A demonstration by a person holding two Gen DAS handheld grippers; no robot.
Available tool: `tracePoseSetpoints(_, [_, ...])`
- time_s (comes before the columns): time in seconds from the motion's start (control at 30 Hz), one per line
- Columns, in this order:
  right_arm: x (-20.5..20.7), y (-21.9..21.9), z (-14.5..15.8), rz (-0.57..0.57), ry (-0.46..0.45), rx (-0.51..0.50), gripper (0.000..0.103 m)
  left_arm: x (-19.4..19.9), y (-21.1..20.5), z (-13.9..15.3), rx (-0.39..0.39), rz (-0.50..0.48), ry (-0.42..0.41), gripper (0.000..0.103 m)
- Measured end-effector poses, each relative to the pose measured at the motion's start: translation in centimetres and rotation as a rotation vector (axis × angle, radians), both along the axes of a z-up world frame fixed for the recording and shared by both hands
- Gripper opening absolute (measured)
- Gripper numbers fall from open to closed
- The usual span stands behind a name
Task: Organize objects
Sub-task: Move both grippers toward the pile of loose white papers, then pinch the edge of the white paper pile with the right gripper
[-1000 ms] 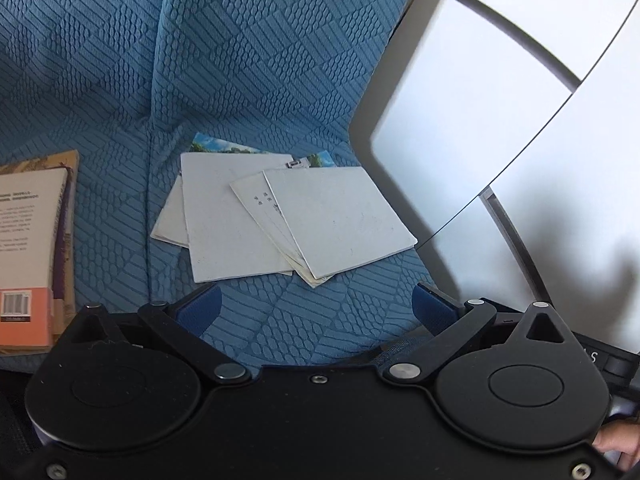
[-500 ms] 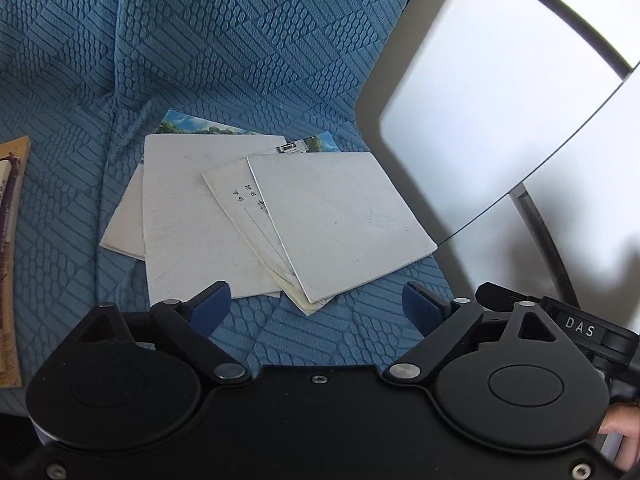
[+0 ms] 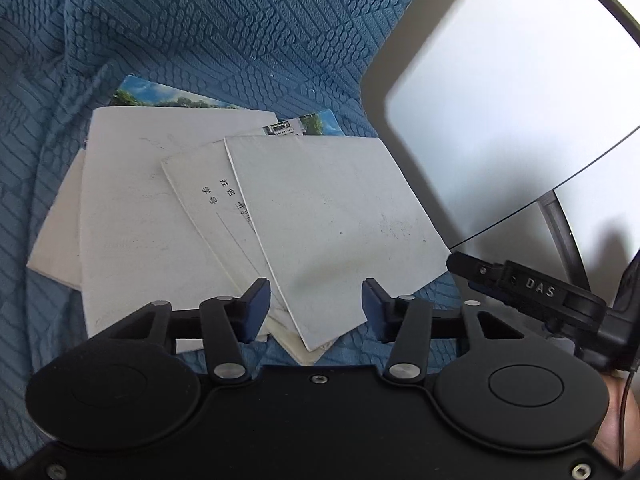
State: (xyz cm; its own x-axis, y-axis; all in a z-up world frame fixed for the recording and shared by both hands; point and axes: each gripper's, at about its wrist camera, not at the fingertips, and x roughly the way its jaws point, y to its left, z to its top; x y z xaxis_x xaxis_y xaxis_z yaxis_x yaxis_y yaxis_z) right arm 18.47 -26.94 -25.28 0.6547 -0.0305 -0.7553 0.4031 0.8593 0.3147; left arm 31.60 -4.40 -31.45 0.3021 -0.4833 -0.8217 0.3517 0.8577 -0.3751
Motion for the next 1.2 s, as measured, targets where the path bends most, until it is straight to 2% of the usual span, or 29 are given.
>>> tracePoseSetpoints(0.13, [1.7,-0.3,-1.2,0.011,0.007,-0.024,0.06,0.7,-0.5,-0.7,0.018,-0.028,-0.018,0.043])
tracePoseSetpoints(0.27, [2.8,-0.7,-2.0,0.02,0.019,-0.004,0.049,1.4,-0.3,-1.4,0.001,-0.027,0.001,0.037])
tracePoseSetpoints(0.37, [3.3,-0.9,-2.3,0.018,0.033,0.008,0.042,1.7,-0.5,-1.4,-0.012,-0.037,0.009,0.037])
tracePoseSetpoints(0.53, [2.7,-2.1,-2.6,-0.019,0.013,0.099,0.04,1.8,-1.0,-1.3,-0.014,-0.059,0.013,0.038])
tracePoseSetpoints(0.6, [2.3,-2.4,-2.4,-0.028,-0.01,0.123,0.037,1.8,-1.0,-1.3,-0.018,-0.061,0.018,0.038])
tracePoseSetpoints(0.67, [1.6,-2.7,-1.9,-0.018,-0.074,0.178,0.034,1.8,-0.9,-1.3,-0.028,-0.058,0.028,0.038])
tracePoseSetpoints(0.77, [1.0,-3.0,-1.3,0.0,-0.173,0.298,0.034,1.9,-0.6,-1.3,-0.046,-0.049,0.042,0.038])
tracePoseSetpoints(0.87, [1.0,-2.9,-0.8,0.002,-0.211,0.348,0.034,1.9,-0.6,-1.4,-0.057,-0.038,0.054,0.038])
tracePoseSetpoints(1.03, [1.8,-2.4,-1.4,-0.05,-0.115,0.371,0.034,2.0,-0.4,-1.3,-0.075,-0.016,0.075,0.038])
tracePoseSetpoints(1.13, [1.7,-2.2,-1.9,-0.083,-0.101,0.441,0.034,2.1,-0.1,-1.4,-0.093,-0.001,0.089,0.038])
tracePoseSetpoints(1.2, [1.9,-1.6,-2.1,-0.051,-0.089,0.501,0.033,2.2,0.0,-1.8,-0.13,-0.005,0.13,0.036])
